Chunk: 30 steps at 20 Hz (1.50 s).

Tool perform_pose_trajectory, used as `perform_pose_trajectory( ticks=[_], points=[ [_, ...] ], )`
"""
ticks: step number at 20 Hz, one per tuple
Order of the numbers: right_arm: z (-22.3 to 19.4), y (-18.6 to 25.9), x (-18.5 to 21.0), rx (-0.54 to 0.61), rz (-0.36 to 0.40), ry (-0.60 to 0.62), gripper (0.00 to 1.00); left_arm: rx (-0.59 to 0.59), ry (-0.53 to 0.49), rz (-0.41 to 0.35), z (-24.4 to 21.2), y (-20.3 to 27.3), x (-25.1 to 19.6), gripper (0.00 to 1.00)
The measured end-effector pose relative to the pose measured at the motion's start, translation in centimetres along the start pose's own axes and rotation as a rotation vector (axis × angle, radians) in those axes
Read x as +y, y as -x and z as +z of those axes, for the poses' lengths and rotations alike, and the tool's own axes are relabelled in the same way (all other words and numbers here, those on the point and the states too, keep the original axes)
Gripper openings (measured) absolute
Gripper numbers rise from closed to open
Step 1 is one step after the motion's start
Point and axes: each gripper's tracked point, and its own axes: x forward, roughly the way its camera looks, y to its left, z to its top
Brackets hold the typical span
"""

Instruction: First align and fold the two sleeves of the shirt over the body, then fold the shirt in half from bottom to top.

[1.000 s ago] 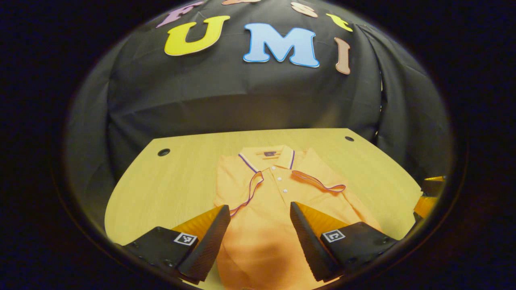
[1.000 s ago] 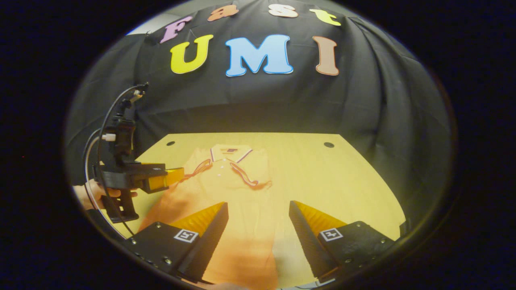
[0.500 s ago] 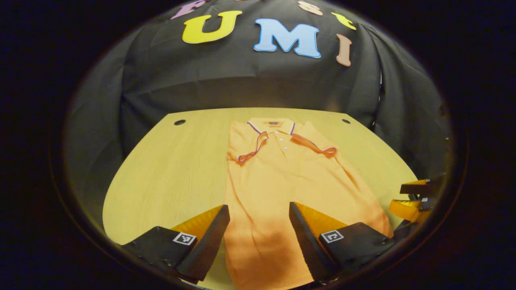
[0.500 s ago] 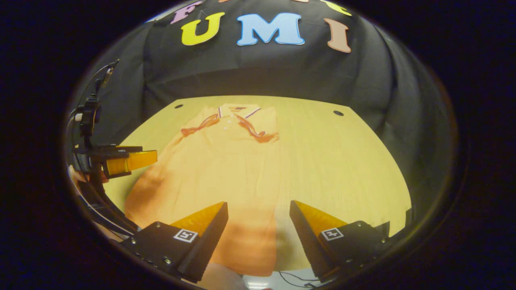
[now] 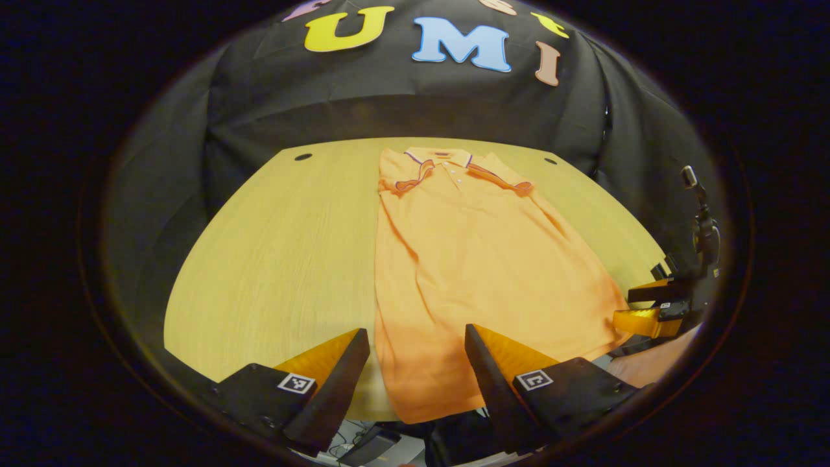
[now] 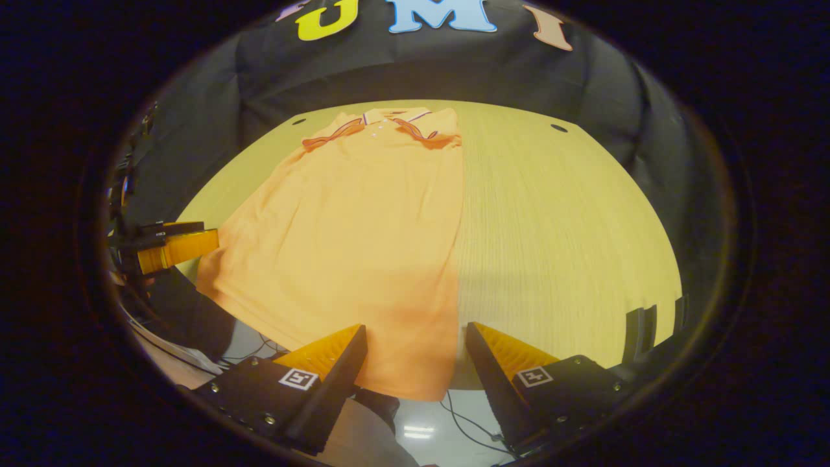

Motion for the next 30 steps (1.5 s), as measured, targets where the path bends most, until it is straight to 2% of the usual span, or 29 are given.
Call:
perform_pose_trajectory(
  ticks=[8,10,11,12,13,14,15,16,17,18,19,21,22,25,30],
  points=[
    [-0.6,0.0,0.7,0.001,-0.006,0.067,0.95,0.090,-0.032,-0.018,-4.5,-0.5,-1.3,0.96],
    [-0.6,0.0,0.7,0.008,-0.006,0.058,0.95,0.097,-0.086,-0.009,-4.9,-0.8,-1.6,0.98],
    [-0.6,0.0,0.8,0.011,-0.005,0.056,0.92,0.100,-0.107,-0.002,-5.0,-0.8,-2.0,0.93],
    [-0.7,0.0,0.9,0.014,-0.001,0.061,0.84,0.097,-0.119,-0.002,-5.0,-0.9,-2.2,0.87],
    [-0.6,-0.1,1.1,0.014,0.004,0.067,0.72,0.096,-0.127,-0.010,-4.9,-0.8,-2.6,0.73],
    [-0.6,-0.1,1.3,0.014,0.009,0.063,0.69,0.097,-0.130,-0.013,-5.0,-0.8,-2.9,0.63],
    [-0.6,-0.1,1.4,0.014,0.010,0.069,0.45,0.097,-0.134,-0.011,-5.0,-0.9,-2.9,0.54],
    [-0.6,-0.2,1.4,0.014,0.012,0.071,0.41,0.097,-0.133,-0.005,-5.0,-1.0,-2.8,0.44],
    [-0.5,-0.2,1.6,0.009,0.024,0.071,0.41,0.097,-0.134,-0.006,-5.0,-1.0,-2.9,0.25],
    [-0.6,-0.1,1.9,-0.002,0.030,0.036,0.41,0.101,-0.133,-0.007,-5.0,-1.0,-3.0,0.23],
    [-0.6,-0.2,2.2,0.002,0.045,0.041,0.05,0.095,-0.130,0.010,-5.2,-1.0,-2.8,0.23],
    [-0.3,-0.4,2.1,-0.010,0.055,0.018,0.08,0.094,-0.144,0.017,-4.8,-1.1,-3.2,0.08],
    [-0.6,-0.3,2.2,-0.013,0.066,0.016,0.02,0.094,-0.151,0.022,-4.8,-1.1,-3.3,0.08],
    [0.0,0.1,2.3,-0.038,0.079,0.015,0.01,0.088,-0.158,0.032,-4.2,-1.0,-3.5,0.08],
    [3.1,1.6,2.1,-0.108,0.096,-0.006,0.01,0.058,-0.106,0.041,-1.1,-0.6,-3.9,0.08]
  ],
)
